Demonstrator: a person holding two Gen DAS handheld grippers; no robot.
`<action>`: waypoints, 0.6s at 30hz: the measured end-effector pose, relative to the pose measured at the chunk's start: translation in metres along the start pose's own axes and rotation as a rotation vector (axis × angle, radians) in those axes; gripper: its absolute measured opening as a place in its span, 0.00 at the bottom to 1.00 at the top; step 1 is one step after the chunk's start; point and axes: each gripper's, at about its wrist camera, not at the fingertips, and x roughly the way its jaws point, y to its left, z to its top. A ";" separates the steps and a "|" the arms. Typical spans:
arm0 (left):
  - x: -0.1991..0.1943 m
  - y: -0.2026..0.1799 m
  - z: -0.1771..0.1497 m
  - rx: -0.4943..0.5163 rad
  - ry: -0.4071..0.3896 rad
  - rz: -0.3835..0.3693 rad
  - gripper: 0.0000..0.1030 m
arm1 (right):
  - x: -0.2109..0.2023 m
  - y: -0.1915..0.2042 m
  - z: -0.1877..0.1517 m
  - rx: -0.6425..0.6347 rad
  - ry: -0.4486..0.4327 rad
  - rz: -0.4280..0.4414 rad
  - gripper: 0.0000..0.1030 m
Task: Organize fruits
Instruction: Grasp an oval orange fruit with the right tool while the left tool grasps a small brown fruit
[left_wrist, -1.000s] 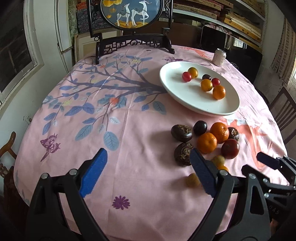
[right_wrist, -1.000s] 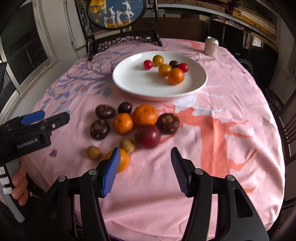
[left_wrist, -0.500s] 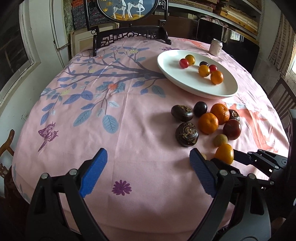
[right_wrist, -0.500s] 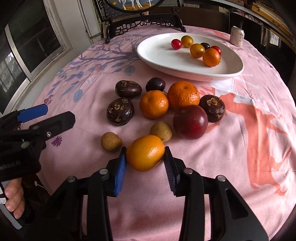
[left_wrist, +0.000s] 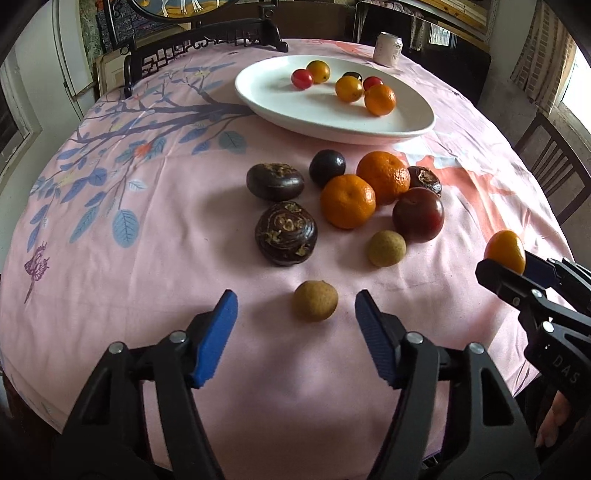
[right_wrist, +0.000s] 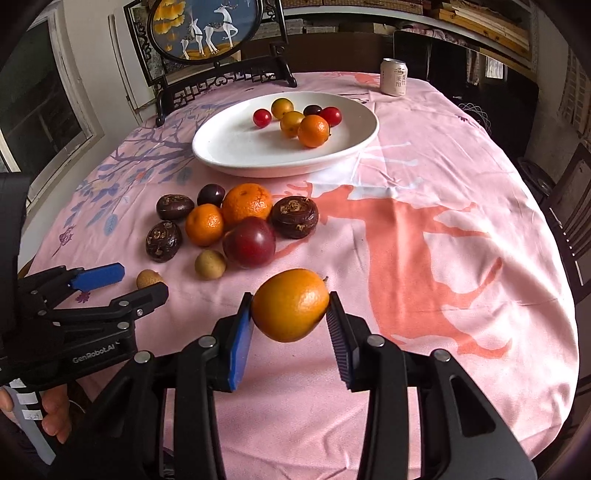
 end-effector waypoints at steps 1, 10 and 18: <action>0.003 0.000 0.000 -0.002 0.011 -0.005 0.41 | 0.000 -0.001 0.000 0.002 0.000 0.004 0.39; -0.016 0.000 0.001 0.004 -0.041 -0.027 0.24 | -0.004 0.001 0.000 0.005 -0.010 0.015 0.39; -0.030 0.004 0.008 0.001 -0.074 -0.038 0.24 | -0.004 0.001 0.005 0.010 -0.006 0.015 0.39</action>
